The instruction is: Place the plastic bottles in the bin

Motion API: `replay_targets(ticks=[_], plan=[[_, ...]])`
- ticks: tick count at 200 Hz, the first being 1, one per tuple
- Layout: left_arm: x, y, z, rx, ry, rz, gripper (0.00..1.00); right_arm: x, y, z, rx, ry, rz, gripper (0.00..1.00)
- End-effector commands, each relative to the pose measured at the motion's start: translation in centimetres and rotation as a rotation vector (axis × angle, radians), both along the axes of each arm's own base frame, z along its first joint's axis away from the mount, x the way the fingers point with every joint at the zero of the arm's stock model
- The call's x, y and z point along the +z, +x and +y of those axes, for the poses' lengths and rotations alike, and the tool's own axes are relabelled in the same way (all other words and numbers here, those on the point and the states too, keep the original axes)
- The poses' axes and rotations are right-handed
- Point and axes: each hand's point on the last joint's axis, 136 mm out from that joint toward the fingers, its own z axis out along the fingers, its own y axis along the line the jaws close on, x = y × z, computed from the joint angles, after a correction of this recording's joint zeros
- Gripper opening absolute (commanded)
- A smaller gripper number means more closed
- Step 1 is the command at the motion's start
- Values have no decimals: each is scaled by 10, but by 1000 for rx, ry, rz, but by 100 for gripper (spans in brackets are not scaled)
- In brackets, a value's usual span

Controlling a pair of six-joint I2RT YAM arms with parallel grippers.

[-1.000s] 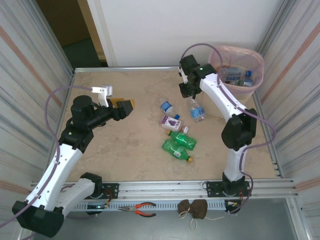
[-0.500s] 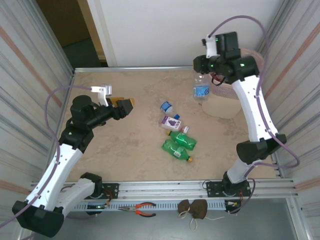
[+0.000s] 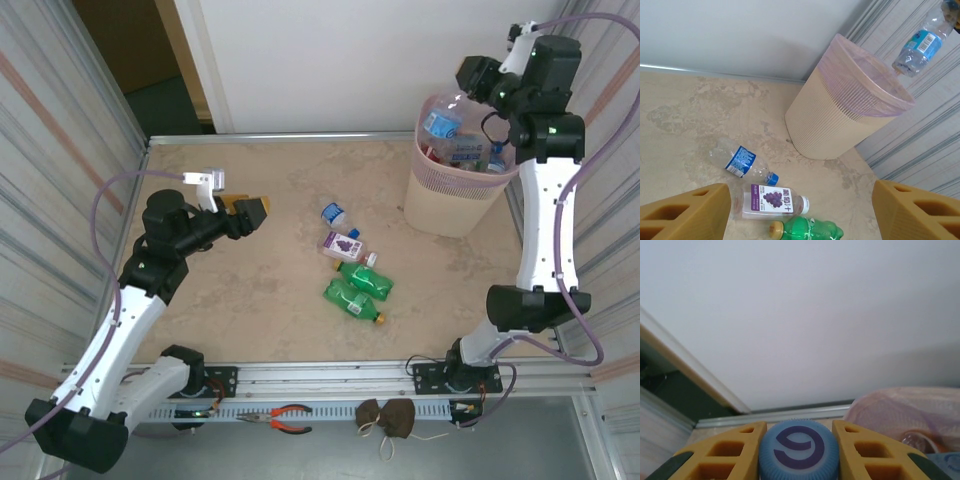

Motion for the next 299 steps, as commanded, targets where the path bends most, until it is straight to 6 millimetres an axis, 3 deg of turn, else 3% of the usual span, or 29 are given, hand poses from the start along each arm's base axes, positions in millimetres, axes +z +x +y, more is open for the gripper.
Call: replay_targets(ticks=[1, 28, 69, 101, 168, 203, 221, 243, 299], plan=[[16, 1, 3, 9, -8, -48, 74, 2, 18, -12, -22, 46, -16, 31], [16, 1, 4, 15, -5, -48, 75, -27, 41, -31, -69, 31, 55, 30], [14, 2, 5, 19, -2, -46, 75, -85, 68, -35, -68, 27, 195, 29], [13, 3, 5, 20, -1, -44, 75, -135, 81, -25, -24, 48, 313, 28], [8, 4, 7, 28, 3, -32, 75, -235, 88, -3, 31, -8, 557, 28], [5, 5, 9, 33, 4, -25, 75, -272, 94, 4, 66, 3, 639, 30], [6, 5, 9, 34, 3, -26, 75, -280, 97, 6, 80, 14, 658, 33], [6, 6, 9, 35, 2, -25, 75, -272, 99, 8, 86, 19, 652, 38], [5, 6, 9, 34, -5, -23, 75, -211, 87, 2, 51, -13, 542, 53]])
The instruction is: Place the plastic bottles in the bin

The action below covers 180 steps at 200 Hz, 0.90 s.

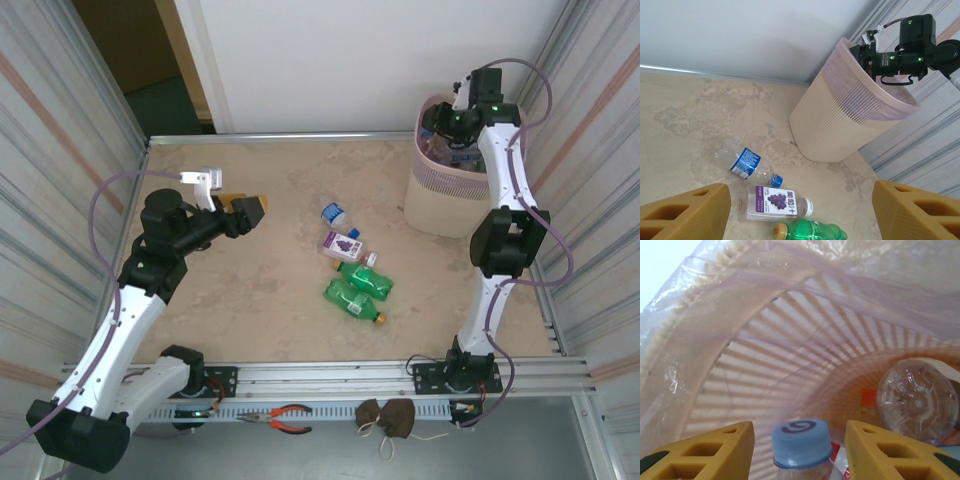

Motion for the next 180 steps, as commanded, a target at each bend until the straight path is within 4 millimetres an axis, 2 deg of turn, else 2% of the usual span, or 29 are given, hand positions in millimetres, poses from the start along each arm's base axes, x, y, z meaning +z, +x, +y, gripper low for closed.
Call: replay_targets(ticks=[1, 34, 89, 150, 180], plan=[[5, 3, 3, 14, -5, -23, 75, 28, -16, -4, -10, -19, -18, 53], [6, 2, 3, 9, -11, -25, 75, 56, -31, -3, -11, -32, -62, 54], [3, 1, 1, -2, -21, -18, 75, 84, -59, 12, 28, -58, -93, 51], [-2, 2, 0, -6, -22, 0, 75, 111, -92, 38, 89, -112, -135, 50], [-3, 2, -1, -9, -27, 7, 74, 118, -109, 57, 131, -133, -155, 50]])
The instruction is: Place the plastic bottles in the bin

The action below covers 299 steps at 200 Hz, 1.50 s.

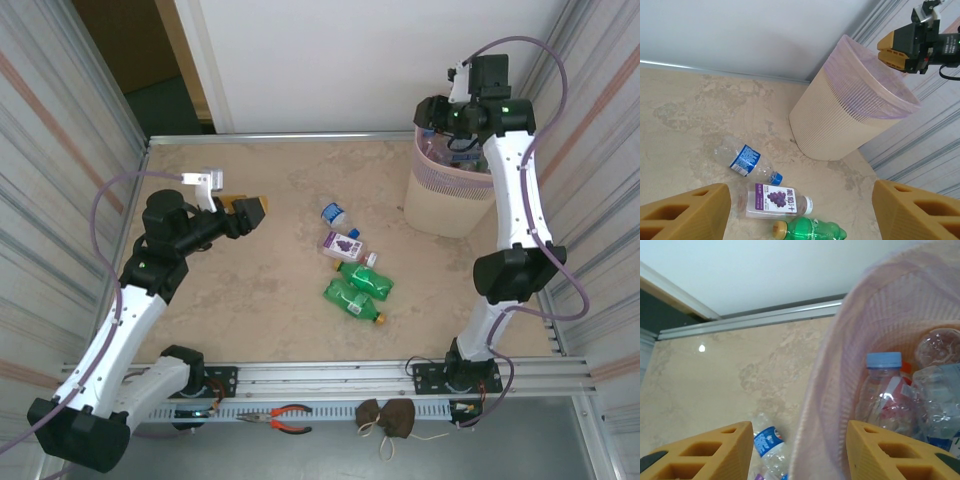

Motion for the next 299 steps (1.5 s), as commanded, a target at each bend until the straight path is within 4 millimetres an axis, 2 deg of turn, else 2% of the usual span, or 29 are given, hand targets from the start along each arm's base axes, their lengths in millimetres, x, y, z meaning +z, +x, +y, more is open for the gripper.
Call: replay_targets(ticks=[1, 27, 57, 82, 112, 168, 235, 273, 299], plan=[[2, 2, 0, -6, -21, -7, 75, 20, -26, 9, 33, -46, -47, 50], [1, 2, -1, -7, -23, -1, 74, 15, -39, 31, 90, -76, -41, 50], [1, 2, -2, -12, -24, 2, 74, -3, -54, 64, 178, -135, -16, 50], [0, 3, -2, -12, -24, 4, 75, -26, -64, 91, 270, -213, 10, 50], [1, 1, -1, -13, -23, 4, 74, -60, -67, 115, 344, -289, 60, 51], [3, -4, 1, -9, -20, 4, 74, -133, -51, 152, 426, -402, 157, 53], [5, -10, 5, 0, -13, 2, 75, -220, -26, 189, 511, -432, 261, 58], [5, -13, 6, 6, -15, 1, 74, -252, -18, 203, 542, -434, 298, 66], [5, -14, 7, 9, -14, 2, 75, -273, -15, 208, 555, -437, 327, 67]])
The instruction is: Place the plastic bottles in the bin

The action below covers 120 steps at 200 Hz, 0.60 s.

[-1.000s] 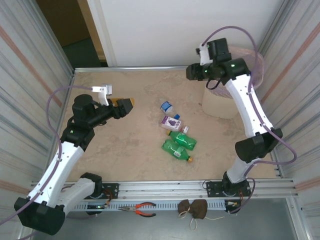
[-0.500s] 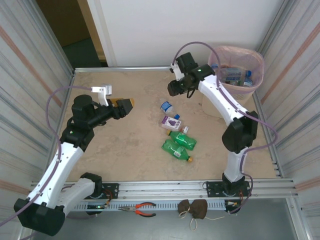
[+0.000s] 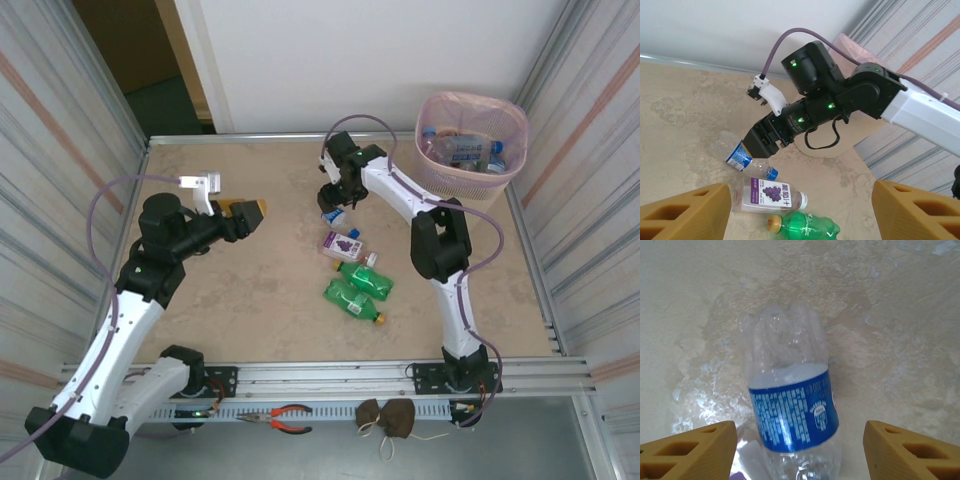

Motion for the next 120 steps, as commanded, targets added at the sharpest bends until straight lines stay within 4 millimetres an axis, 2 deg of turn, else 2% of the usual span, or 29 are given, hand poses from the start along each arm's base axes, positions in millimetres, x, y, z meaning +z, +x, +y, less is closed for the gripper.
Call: replay_targets(ticks=[1, 70, 95, 120], plan=[[2, -4, 4, 9, -2, -12, 75, -5, 7, 12, 37, 12, -11, 67], [2, -3, 5, 13, -2, -9, 74, -53, 3, 11, 40, -29, 69, 67], [1, -3, 5, 14, -5, -5, 75, -62, 1, 8, 39, -44, 89, 67], [0, -3, 5, 16, -5, -3, 75, -63, 0, 7, 36, -54, 92, 65]])
